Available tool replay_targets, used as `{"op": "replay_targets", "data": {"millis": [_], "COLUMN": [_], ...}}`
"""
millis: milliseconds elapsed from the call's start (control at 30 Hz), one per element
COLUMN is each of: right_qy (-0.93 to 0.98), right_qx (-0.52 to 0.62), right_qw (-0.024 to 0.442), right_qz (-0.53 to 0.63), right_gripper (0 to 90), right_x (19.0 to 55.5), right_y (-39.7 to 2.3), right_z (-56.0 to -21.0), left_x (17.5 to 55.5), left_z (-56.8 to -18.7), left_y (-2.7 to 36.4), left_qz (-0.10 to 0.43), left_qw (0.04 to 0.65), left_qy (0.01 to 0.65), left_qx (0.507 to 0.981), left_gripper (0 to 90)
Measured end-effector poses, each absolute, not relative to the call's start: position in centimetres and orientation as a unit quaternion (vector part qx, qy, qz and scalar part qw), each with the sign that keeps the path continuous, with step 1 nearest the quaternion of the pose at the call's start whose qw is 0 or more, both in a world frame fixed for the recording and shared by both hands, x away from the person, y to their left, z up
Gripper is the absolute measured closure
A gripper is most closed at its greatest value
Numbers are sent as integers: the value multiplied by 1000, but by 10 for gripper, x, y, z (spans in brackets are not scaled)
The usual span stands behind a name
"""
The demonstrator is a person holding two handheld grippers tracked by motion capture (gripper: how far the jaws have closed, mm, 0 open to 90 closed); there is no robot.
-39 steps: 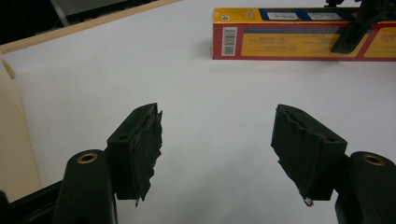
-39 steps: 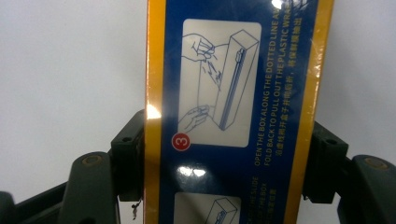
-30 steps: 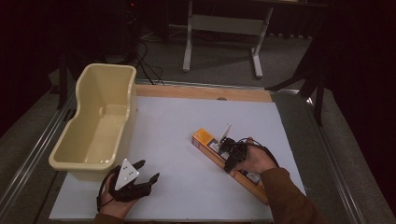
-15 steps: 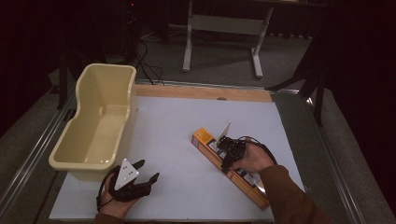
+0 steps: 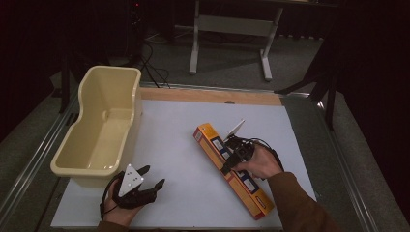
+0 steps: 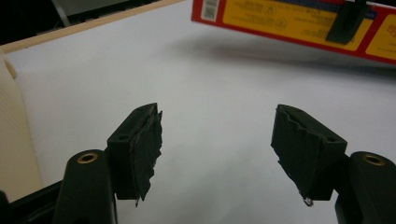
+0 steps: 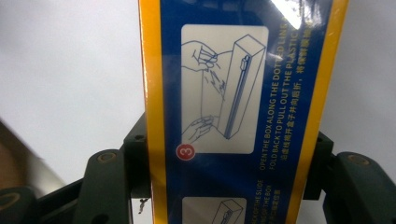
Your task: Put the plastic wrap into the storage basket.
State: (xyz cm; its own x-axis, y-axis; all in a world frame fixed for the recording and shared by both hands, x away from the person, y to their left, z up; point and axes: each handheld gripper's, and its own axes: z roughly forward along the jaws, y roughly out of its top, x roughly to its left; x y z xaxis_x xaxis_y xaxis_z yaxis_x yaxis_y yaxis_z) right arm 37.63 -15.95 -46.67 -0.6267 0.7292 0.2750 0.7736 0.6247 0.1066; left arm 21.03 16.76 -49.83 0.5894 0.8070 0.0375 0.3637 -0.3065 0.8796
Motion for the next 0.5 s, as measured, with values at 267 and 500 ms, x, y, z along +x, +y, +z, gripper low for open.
{"op": "replay_targets", "data": {"millis": [267, 500], "right_qy": [-863, -834], "right_qx": [-446, -451], "right_qw": [137, 183], "right_qz": [-197, -261], "right_gripper": [395, 396], "right_x": [384, 389], "right_y": [-158, -153], "right_z": [-449, -437], "left_x": [210, 210], "left_z": [-498, -498], "left_y": [168, 168], "left_qz": [247, 247], "left_qw": [451, 452], "left_qy": [380, 379], "left_qx": [769, 769], "left_gripper": [327, 327]}}
